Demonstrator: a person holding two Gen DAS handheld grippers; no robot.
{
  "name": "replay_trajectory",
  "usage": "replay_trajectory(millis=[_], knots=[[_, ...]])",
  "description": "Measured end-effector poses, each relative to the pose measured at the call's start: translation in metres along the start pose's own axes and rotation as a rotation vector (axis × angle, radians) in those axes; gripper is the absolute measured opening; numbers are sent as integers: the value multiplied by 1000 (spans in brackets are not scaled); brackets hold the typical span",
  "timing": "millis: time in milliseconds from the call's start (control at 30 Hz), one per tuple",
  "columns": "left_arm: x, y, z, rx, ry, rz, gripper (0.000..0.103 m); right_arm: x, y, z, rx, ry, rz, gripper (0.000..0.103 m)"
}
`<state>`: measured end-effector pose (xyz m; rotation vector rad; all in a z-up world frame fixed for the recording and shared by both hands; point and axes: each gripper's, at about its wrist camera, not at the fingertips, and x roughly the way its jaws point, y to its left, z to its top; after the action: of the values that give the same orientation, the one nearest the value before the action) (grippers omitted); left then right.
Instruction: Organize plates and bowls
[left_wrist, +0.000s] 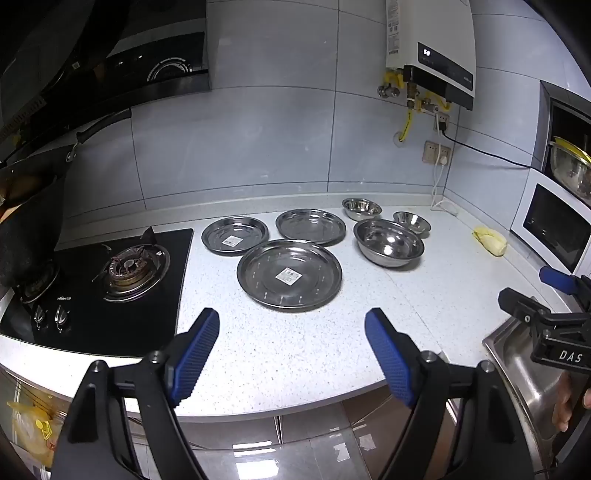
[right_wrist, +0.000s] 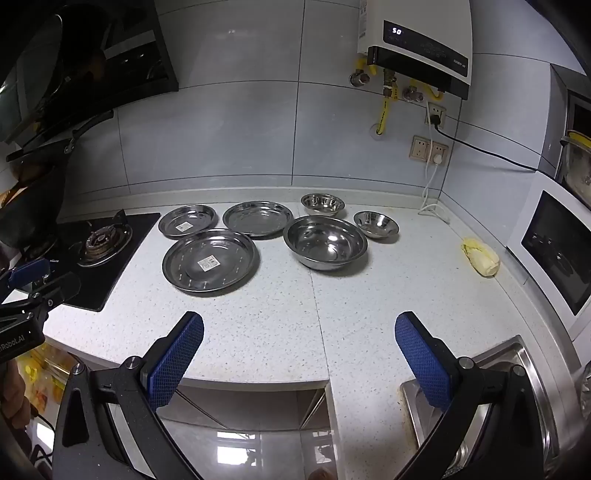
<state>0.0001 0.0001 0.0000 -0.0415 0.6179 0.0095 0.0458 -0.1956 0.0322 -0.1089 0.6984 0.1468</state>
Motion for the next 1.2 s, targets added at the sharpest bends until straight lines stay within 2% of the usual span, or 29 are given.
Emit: replay_trajectory(millis=[1200], knots=[[6,-4,-5,-7,12,-3,81,4,2,3,3,6,-4,102]])
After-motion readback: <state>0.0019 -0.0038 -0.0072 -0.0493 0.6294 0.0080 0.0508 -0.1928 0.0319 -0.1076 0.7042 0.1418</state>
